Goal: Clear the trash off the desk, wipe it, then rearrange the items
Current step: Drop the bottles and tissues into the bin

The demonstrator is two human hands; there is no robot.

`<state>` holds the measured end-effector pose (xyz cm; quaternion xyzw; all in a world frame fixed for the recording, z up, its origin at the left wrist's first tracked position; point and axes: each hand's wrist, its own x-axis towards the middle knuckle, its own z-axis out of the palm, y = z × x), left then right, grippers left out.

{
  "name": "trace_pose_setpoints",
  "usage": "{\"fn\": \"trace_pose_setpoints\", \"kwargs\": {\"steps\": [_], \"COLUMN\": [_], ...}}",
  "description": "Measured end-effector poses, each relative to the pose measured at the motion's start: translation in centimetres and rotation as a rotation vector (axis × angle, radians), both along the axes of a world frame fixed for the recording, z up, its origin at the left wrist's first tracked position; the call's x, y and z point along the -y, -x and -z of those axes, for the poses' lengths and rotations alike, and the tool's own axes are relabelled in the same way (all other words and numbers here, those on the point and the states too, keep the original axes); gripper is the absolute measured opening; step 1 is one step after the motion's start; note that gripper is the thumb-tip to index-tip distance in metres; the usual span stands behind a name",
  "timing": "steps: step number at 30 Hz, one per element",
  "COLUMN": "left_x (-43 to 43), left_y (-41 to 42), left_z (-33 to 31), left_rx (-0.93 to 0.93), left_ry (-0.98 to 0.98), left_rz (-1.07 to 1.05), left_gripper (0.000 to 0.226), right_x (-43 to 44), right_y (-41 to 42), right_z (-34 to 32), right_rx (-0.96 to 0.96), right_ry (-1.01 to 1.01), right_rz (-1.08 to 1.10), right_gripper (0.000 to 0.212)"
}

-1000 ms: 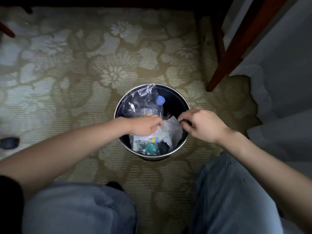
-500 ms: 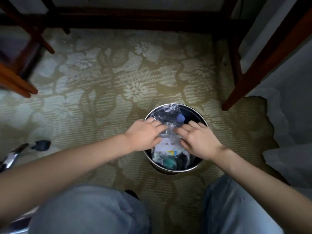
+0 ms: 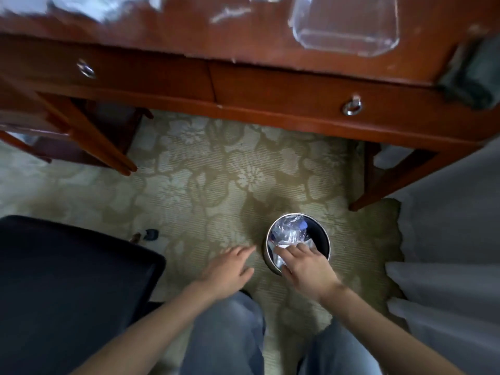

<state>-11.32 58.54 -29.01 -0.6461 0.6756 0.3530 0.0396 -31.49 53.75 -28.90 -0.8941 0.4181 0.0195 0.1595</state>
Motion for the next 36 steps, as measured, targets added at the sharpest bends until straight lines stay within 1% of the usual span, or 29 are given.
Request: {"fn": "trace_pose_setpoints", "kwargs": {"steps": [4,7,10,15,17,19,23,31,33,36], "left_x": [-0.8,-0.3,1.4,5.3,7.1,9.3,14.3,25.5,28.0,31.2], "left_y": [-2.6,-4.5,-7.0,-10.9,-12.3,-13.7,-16.8,-25.2,-27.3,-30.6], "left_z": [-9.3,-15.4,-20.1,-25.2,-26.4,-27.3,-28.4,-27.5,-27.7,-27.4], "left_rx": [-0.113,-0.118,-0.124,-0.16,-0.15,-0.14,-0.067,-0.026,-0.013,0.038], "left_ry": [-0.044,-0.022,0.008,0.041,0.07,0.103,0.151,0.18,0.187,0.247], "left_rz": [-0.141,-0.161,-0.162,-0.167,-0.166,-0.171,-0.131,-0.1,-0.085,-0.077], "left_gripper": [0.053,0.052,0.049,0.048,0.048,0.048,0.047,0.045,0.044,0.042], "right_x": [-0.6,-0.2,1.7,6.4,8.5,10.7,16.2,27.9,30.1,32.8], "right_y": [-3.6,-6.2,-8.6,-11.9,-13.4,-14.9,-18.2,-26.1,-28.1,-30.8], "right_z": [-9.2,-14.9,-18.8,-22.7,-23.4,-23.7,-23.4,-23.8,-23.7,-23.3], "right_rx": [0.007,0.009,0.02,0.078,0.11,0.115,0.092,0.157,0.151,0.109], "right_ry": [-0.008,0.01,0.077,0.169,0.19,0.21,0.217,0.155,0.127,0.084], "right_rz": [0.012,0.003,-0.046,-0.081,-0.081,-0.074,-0.08,-0.087,-0.092,-0.068], "right_gripper": [0.037,0.037,0.035,0.034,0.039,0.033,0.033,0.031,0.03,0.033]}}
